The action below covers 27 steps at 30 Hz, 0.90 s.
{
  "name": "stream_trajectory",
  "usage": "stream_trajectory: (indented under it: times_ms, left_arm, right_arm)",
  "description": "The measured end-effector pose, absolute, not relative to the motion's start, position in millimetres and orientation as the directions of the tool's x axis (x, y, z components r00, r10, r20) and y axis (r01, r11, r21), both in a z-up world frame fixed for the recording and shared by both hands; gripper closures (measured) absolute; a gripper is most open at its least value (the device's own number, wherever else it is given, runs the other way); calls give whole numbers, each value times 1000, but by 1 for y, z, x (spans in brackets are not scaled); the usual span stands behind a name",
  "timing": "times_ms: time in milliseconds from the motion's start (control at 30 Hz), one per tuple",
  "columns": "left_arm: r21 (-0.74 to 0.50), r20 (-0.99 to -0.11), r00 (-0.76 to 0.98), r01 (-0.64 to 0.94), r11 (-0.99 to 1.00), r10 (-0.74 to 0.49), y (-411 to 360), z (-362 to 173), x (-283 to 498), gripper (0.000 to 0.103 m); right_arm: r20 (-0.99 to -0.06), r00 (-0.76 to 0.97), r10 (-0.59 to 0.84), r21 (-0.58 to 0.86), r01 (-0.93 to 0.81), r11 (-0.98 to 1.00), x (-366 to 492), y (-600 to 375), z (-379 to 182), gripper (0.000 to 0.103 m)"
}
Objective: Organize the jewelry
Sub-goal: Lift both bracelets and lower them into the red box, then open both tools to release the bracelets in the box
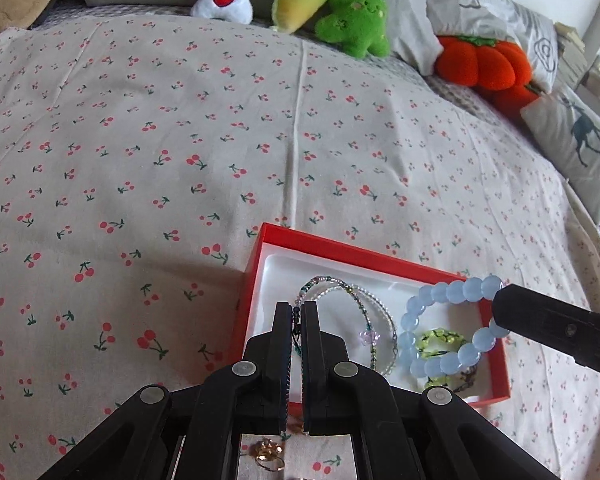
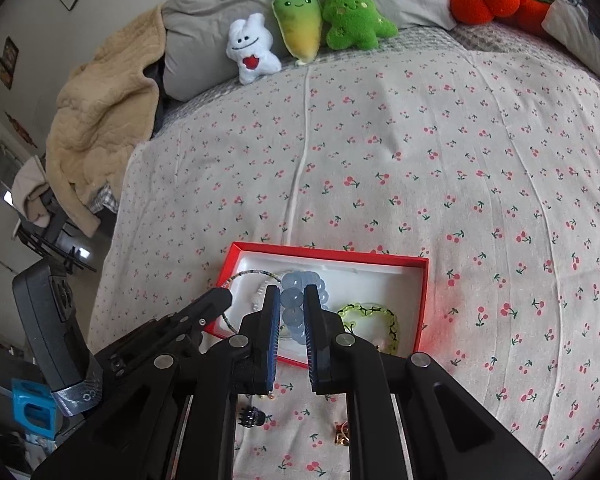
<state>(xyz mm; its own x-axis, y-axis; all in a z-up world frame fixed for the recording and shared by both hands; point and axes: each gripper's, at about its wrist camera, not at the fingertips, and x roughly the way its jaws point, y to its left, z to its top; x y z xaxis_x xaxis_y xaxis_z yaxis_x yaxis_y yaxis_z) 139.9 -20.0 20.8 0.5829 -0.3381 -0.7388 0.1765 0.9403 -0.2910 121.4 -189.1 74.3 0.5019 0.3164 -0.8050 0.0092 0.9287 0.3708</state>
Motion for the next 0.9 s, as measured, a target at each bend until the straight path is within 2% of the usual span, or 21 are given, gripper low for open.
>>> stream_trajectory:
  times_ms: [200,533,567,600,667,700,767,900]
  left_arm:
    - [-257,-754,583,161,953,-302,-20,11,145,103]
    - [-178,-755,601,195,965,-261,-31,13,140,102]
    - [-176,-760,596,196,965,-260,-31,14,140,97]
    - [-178,-760,595,198,964,-263,-30,16,139,86]
    - [-193,-752,597,207,959,-280,-29,19,136,76]
    - [-195,-751,596,212,958,-285,-29,21,133,73]
    - [-181,-751,598,223,958,-280,-30,25,129,70]
    - [-163,-743,608,243,956,-281,-30,33,118,57]
  right_arm:
    - [-855,463,236,298,66,952,126,-205,54,91]
    - [-883,424,201,263,93,960,125,-215,45,90]
    - [-884,423,200,263,94,960,124,-215,46,89]
    - [-884,422,199,262,95,960,124,-215,47,89]
    - [-883,420,208,269,91,959,123,-215,50,85]
    - [-882,420,211,271,88,958,122,-215,52,83]
    - [-882,423,206,266,85,960,119,-215,54,69]
    - [-881,433,192,248,76,966,113,-213,60,63]
